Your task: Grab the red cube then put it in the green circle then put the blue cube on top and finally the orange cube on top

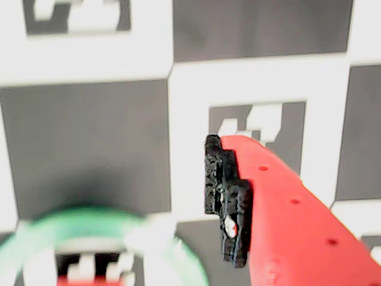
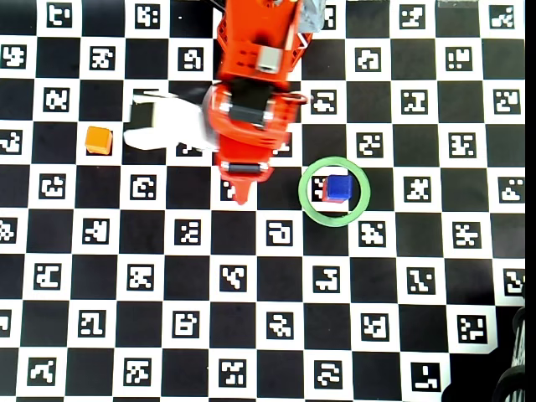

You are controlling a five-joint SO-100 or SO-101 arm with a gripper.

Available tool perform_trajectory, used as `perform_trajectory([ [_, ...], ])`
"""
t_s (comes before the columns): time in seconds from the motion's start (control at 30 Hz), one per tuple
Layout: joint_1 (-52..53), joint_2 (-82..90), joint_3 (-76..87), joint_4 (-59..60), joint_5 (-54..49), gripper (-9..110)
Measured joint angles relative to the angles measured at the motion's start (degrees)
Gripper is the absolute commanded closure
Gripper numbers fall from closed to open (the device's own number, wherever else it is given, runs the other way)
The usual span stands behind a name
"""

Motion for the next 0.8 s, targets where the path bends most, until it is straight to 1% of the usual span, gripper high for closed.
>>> perform_trajectory([
  [0.27,16.4,-0.3,-0.7,-0.9,-15.9,55],
  [0.5,27.0,-2.9,-1.2,-5.6,-27.4,54],
  [0.63,31.8,-5.2,-1.2,-8.6,-32.7,54],
  [0.8,36.4,-9.3,-1.8,-11.1,-36.0,53],
])
